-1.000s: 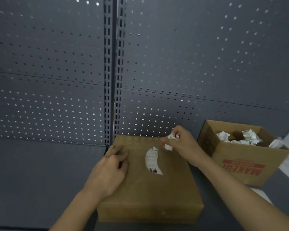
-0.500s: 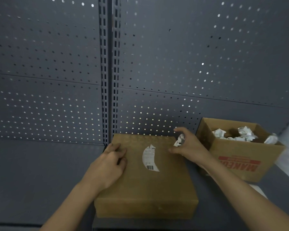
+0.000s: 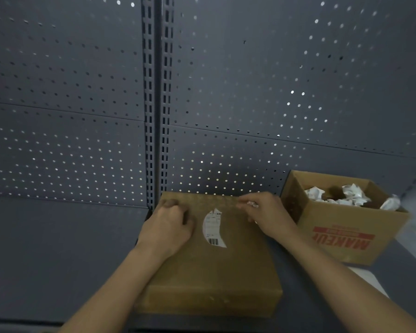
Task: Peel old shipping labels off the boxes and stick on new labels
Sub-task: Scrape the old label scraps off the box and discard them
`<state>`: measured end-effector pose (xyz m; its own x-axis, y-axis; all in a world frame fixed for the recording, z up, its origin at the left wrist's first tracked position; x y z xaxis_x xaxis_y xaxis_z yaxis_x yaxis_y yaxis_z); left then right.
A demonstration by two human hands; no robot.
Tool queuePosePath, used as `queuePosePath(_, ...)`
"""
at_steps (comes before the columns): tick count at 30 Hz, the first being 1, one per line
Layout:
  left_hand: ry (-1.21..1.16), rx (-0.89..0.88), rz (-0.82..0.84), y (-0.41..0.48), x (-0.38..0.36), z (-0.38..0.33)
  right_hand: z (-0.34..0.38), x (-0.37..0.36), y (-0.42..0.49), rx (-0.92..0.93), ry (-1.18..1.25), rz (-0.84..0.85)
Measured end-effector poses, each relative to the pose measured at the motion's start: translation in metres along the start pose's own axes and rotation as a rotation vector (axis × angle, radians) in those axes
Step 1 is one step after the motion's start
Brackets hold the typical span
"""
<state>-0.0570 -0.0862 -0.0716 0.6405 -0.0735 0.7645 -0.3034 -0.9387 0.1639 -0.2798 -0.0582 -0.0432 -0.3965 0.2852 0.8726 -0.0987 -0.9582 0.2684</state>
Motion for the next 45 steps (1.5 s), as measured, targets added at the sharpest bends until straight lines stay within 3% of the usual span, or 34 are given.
queuePosePath(8,-0.074,-0.111,-0.038,0.005,-0.006,0.004,0.026,-0.012,0.007,0.138,0.025,0.054)
queuePosePath(25,-0.04,-0.092,-0.064,0.006,-0.009,0.008,0.046,-0.05,0.022,0.315,-0.379,0.111)
queuePosePath(45,-0.042,-0.107,-0.083,0.007,-0.01,0.009,0.06,-0.053,0.015,0.371,-0.492,0.085)
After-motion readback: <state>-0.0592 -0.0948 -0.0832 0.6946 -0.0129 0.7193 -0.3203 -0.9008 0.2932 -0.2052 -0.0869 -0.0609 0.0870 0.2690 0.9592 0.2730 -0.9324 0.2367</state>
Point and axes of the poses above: each hand's wrist, its own y-axis towards the middle knuckle, its own x-axis out of the back of the hand, z = x × y, the point moved 9 cm from there along y, towards the middle knuckle, and after that the axes turned 11 degrees about -y, right-handed, at the moved point
